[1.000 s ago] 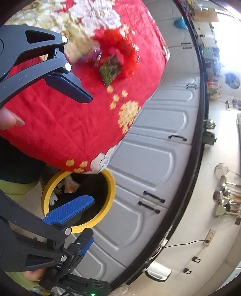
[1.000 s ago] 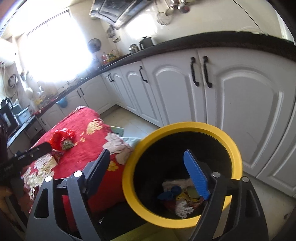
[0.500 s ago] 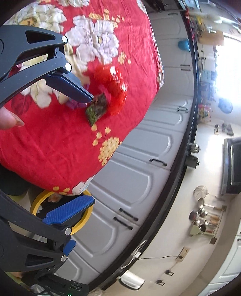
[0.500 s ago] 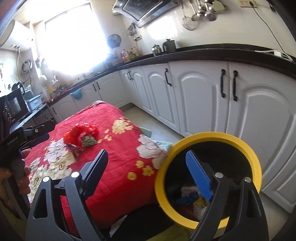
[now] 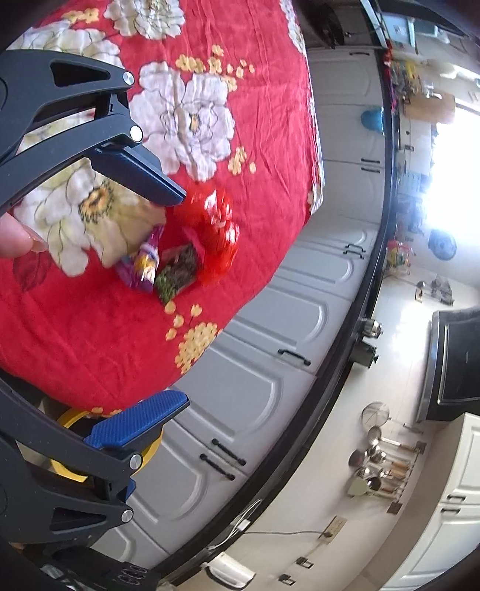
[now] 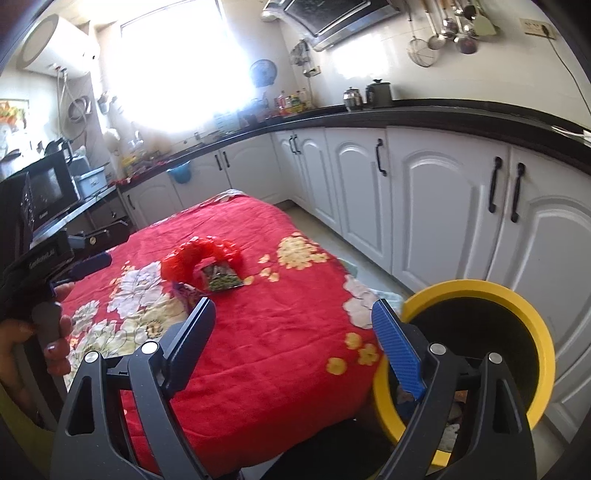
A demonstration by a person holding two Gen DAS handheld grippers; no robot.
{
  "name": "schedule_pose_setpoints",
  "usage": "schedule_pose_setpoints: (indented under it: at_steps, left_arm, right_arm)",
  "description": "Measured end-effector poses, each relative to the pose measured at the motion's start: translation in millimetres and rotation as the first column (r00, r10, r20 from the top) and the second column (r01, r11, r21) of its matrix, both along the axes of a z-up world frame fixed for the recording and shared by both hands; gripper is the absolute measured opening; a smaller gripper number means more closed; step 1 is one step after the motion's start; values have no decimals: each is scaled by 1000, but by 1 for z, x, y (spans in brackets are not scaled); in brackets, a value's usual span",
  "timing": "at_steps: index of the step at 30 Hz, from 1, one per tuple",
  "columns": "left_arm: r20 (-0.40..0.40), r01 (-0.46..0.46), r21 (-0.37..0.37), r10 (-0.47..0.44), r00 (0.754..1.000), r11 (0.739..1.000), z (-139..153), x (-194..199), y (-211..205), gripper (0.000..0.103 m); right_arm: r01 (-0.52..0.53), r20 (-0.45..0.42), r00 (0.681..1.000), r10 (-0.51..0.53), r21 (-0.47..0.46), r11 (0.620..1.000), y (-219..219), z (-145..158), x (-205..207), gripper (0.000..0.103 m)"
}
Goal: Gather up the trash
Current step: 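Move both open tools back from the bin toward the red bag, then grasp the red plastic bag with the left tool while the right tool grasps the purple wrapper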
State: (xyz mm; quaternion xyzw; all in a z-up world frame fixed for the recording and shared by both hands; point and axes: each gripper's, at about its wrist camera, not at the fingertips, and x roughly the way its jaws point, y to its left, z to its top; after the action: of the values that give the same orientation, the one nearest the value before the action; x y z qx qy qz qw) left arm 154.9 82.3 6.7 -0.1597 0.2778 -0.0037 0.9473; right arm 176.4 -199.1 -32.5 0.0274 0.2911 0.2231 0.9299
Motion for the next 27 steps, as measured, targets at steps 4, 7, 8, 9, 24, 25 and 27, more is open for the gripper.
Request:
schedule_pose_setpoints:
  at_steps: [4, 7, 8, 9, 24, 25, 27]
  left_arm:
    - [-6, -45, -20, 45, 999, 999, -1, 1, 23, 92]
    - [-11, -70, -24, 70, 997, 997, -2, 2, 39, 92]
    - [-16, -78, -22, 78, 997, 997, -1, 4, 44, 92]
    - [-21, -83, -20, 82, 996, 996, -2, 5, 49, 92]
    - [-162, 18, 32, -12, 987, 999, -28, 64, 83, 92]
    - [-170, 27, 26, -22, 985, 999, -31, 69, 84, 92]
    - [-189, 38, 11, -36, 981, 999, -38, 80, 86, 92]
  right_arm:
    - [-41, 0, 999, 41, -17, 999, 19, -1, 2, 84]
    - [-77, -7, 997, 76, -30, 997, 36, -4, 5, 84]
    - [-87, -9, 996, 87, -32, 996, 41, -6, 6, 84]
    - [-106, -16, 994, 105, -38, 994, 49, -8, 8, 84]
    - [-269, -57, 963, 263, -136, 954, 147, -36, 40, 79]
    - [-274, -66, 961, 267, -139, 952, 152, -38, 42, 77]
    - [-279, -87, 959, 269, -138, 950, 158, -43, 49, 72]
